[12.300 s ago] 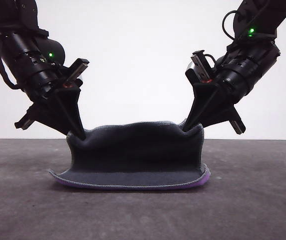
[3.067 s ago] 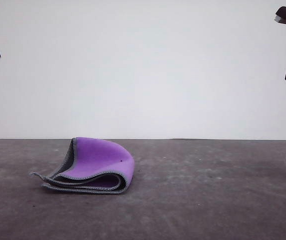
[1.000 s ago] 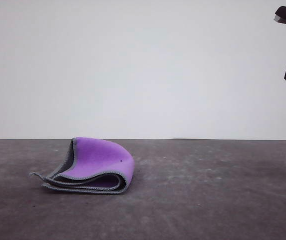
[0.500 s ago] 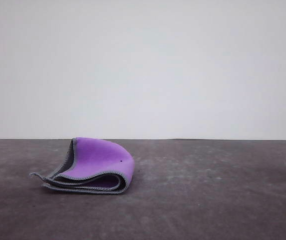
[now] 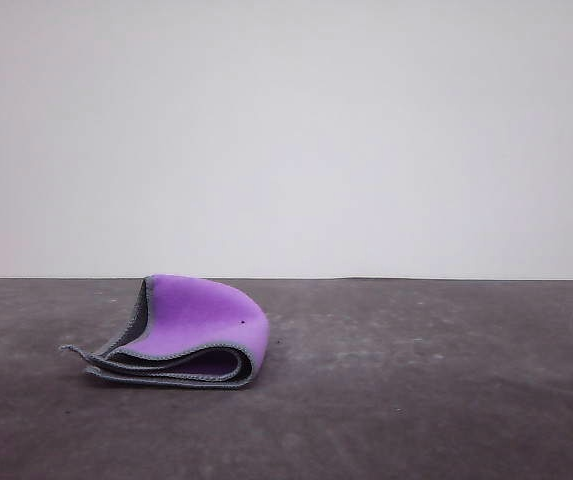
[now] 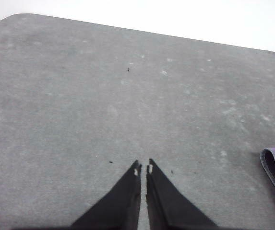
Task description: Fold clothes
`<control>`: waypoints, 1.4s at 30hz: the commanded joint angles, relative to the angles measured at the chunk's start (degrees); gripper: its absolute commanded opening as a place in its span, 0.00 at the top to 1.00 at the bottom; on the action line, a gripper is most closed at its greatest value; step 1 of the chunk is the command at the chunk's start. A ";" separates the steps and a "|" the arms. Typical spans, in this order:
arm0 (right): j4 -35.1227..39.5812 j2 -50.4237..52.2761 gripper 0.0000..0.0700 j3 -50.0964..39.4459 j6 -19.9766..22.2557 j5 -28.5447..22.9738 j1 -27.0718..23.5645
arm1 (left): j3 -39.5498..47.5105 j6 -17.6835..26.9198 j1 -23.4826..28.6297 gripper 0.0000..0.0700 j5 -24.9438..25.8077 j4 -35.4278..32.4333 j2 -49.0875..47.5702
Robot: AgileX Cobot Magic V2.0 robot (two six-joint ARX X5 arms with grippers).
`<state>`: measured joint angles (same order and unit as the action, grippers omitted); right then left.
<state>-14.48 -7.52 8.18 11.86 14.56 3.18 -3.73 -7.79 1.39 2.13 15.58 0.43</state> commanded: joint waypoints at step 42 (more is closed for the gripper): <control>5.49 7.31 0.98 -7.49 0.32 -1.09 -1.93 | 3.08 -0.45 0.03 0.99 0.61 -5.69 -0.26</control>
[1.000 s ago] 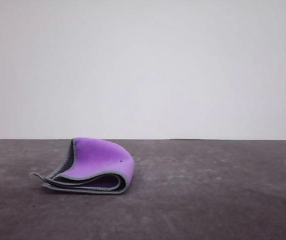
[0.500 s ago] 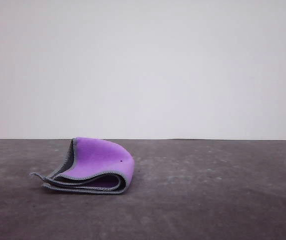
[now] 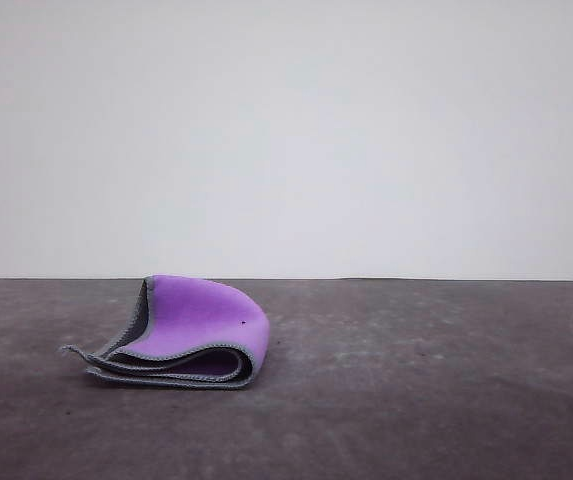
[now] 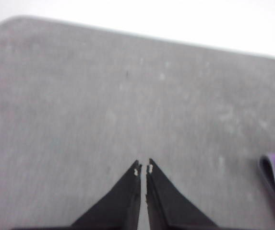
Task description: Fold clothes
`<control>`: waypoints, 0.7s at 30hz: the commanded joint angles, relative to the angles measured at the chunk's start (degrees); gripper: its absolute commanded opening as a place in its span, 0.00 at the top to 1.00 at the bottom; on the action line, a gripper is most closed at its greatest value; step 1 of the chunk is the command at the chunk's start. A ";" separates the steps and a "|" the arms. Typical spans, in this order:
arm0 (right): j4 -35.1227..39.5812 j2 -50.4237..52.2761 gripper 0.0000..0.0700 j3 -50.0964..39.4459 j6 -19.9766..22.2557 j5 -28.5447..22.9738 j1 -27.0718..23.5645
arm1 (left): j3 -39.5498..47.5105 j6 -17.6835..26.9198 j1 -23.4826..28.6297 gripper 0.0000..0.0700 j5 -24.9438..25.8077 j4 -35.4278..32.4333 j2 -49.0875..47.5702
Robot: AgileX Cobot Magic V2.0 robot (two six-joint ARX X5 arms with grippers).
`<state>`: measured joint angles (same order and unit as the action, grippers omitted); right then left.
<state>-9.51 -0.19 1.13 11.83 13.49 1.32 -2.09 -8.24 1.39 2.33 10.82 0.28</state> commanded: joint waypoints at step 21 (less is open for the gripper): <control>0.52 -0.02 0.98 -0.42 0.36 0.01 -0.07 | 1.35 1.90 -0.92 0.99 0.22 -2.33 -0.12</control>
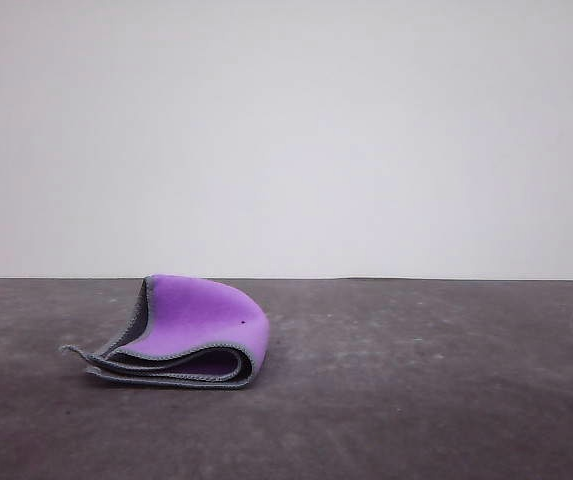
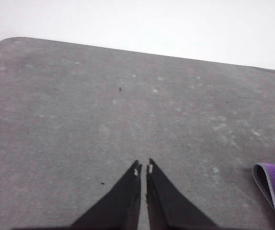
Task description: Fold clothes
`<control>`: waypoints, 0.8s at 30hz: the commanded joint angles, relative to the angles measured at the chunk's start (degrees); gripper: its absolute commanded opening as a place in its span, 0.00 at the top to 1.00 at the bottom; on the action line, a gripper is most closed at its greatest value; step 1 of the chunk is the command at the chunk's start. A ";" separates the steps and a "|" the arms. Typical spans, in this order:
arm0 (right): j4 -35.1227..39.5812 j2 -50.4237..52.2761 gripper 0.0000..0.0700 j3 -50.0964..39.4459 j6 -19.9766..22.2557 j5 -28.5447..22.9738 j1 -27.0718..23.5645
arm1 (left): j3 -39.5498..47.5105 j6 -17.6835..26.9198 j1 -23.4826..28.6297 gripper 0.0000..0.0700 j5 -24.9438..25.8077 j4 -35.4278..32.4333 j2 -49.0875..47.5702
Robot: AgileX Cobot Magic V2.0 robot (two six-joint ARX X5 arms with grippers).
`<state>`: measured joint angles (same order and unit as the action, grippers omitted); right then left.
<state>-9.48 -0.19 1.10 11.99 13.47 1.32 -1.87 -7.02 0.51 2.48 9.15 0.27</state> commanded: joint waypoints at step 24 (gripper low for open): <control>0.48 -0.02 0.98 -0.39 0.20 0.00 -0.07 | 1.14 0.69 -0.04 0.99 0.07 -0.66 -0.09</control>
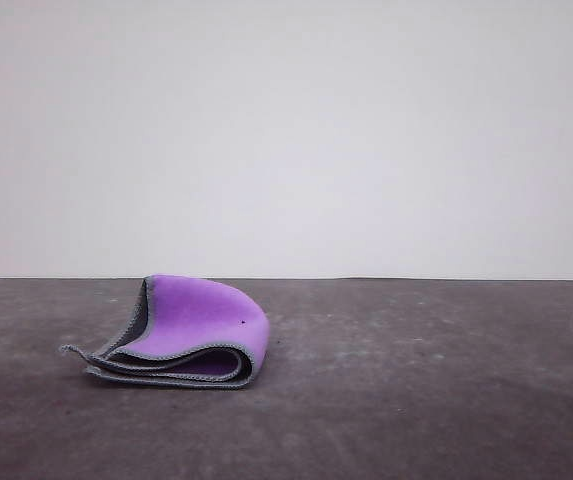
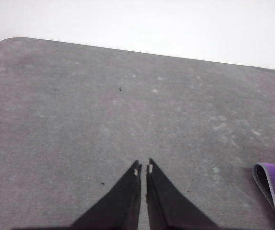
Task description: Fold clothes
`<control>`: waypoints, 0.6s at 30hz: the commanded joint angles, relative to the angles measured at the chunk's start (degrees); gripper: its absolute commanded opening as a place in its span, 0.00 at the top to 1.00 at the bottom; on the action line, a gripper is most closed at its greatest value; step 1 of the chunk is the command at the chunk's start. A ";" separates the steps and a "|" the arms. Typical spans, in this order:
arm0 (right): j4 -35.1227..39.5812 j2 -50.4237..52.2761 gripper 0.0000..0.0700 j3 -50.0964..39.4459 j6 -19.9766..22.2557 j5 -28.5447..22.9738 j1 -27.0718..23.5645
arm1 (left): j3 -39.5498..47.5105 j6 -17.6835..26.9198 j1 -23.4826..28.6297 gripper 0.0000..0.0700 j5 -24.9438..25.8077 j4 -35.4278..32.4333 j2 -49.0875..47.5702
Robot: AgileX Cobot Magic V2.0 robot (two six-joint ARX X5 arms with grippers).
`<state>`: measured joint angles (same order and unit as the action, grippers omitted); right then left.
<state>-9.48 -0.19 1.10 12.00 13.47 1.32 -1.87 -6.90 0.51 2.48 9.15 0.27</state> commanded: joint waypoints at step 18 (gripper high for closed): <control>0.48 -0.02 0.98 -0.39 0.19 0.00 -0.07 | 1.14 0.55 -0.04 0.99 0.07 -0.64 -0.09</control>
<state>-9.48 -0.19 1.10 12.00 13.47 1.32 -1.87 -6.90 0.51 2.48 9.15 0.27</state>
